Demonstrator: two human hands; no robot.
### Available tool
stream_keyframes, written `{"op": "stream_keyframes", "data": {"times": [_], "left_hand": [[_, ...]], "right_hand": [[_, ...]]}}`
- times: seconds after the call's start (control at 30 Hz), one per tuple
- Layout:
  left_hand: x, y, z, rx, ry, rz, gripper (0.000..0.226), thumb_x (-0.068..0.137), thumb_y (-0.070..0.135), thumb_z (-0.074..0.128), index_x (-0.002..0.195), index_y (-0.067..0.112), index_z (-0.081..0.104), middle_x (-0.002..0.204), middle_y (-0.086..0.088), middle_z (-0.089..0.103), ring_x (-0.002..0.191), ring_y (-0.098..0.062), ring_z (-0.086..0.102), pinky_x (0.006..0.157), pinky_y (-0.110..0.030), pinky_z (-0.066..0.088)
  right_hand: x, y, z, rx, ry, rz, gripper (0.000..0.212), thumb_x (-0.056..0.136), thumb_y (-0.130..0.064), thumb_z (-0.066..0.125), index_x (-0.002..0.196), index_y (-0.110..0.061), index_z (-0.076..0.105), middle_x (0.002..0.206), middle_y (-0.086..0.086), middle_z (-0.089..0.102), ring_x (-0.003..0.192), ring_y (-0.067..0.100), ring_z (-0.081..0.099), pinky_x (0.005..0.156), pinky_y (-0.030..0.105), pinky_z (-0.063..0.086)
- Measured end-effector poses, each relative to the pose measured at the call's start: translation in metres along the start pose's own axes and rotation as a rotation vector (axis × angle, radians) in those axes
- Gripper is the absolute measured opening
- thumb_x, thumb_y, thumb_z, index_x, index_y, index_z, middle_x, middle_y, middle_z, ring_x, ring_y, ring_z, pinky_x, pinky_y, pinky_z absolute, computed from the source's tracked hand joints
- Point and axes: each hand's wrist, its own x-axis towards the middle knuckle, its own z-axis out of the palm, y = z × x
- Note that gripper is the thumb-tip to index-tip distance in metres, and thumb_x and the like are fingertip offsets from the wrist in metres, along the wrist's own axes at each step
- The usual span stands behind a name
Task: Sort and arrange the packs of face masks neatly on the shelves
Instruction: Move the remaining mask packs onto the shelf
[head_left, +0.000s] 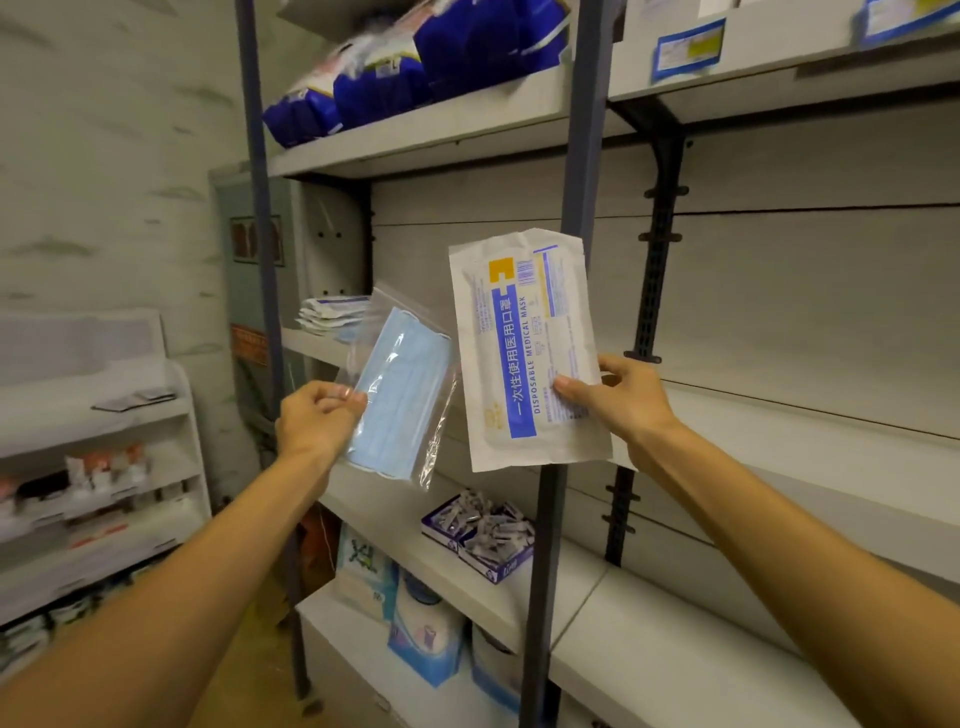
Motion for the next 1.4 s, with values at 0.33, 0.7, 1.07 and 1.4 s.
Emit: {"op": "stream_keyframes", "data": {"times": [0.33, 0.7, 1.07, 1.4], "left_hand": [[0.097, -0.009, 0.016, 0.032, -0.026, 0.027, 0.015, 0.083, 0.022, 0.072, 0.087, 0.013, 0.06, 0.086, -0.002, 0.061, 0.084, -0.021, 0.059, 0.074, -0.034, 0.053], [0.212, -0.034, 0.01, 0.06, 0.022, 0.006, 0.016, 0.084, 0.02, 0.071, 0.088, 0.012, 0.058, 0.088, -0.001, 0.06, 0.087, -0.022, 0.058, 0.082, -0.036, 0.052], [0.362, -0.079, -0.038, 0.068, 0.036, 0.024, 0.014, 0.086, 0.018, 0.068, 0.09, 0.01, 0.057, 0.097, -0.007, 0.06, 0.086, -0.02, 0.053, 0.057, -0.015, 0.038], [0.5, -0.119, -0.087, 0.057, -0.02, 0.018, 0.024, 0.085, 0.016, 0.068, 0.068, 0.018, 0.052, 0.102, -0.016, 0.064, 0.097, -0.033, 0.06, 0.074, -0.029, 0.044]], "right_hand": [[0.072, -0.004, 0.084, 0.065, -0.022, -0.001, 0.03, 0.081, -0.03, 0.075, 0.105, -0.019, 0.061, 0.099, -0.004, 0.068, 0.079, 0.01, 0.067, 0.061, 0.021, 0.052], [0.162, 0.005, 0.177, 0.155, -0.036, 0.102, 0.031, 0.083, -0.024, 0.073, 0.111, -0.016, 0.06, 0.097, -0.001, 0.068, 0.079, 0.011, 0.068, 0.059, 0.024, 0.053], [0.232, 0.013, 0.296, 0.157, 0.118, 0.157, 0.026, 0.082, -0.022, 0.074, 0.098, -0.019, 0.054, 0.095, 0.001, 0.065, 0.073, 0.013, 0.066, 0.054, 0.025, 0.05], [0.284, 0.019, 0.422, 0.116, 0.241, 0.211, 0.027, 0.081, -0.022, 0.076, 0.085, -0.023, 0.049, 0.095, 0.003, 0.065, 0.077, 0.02, 0.068, 0.063, 0.034, 0.053]]}}
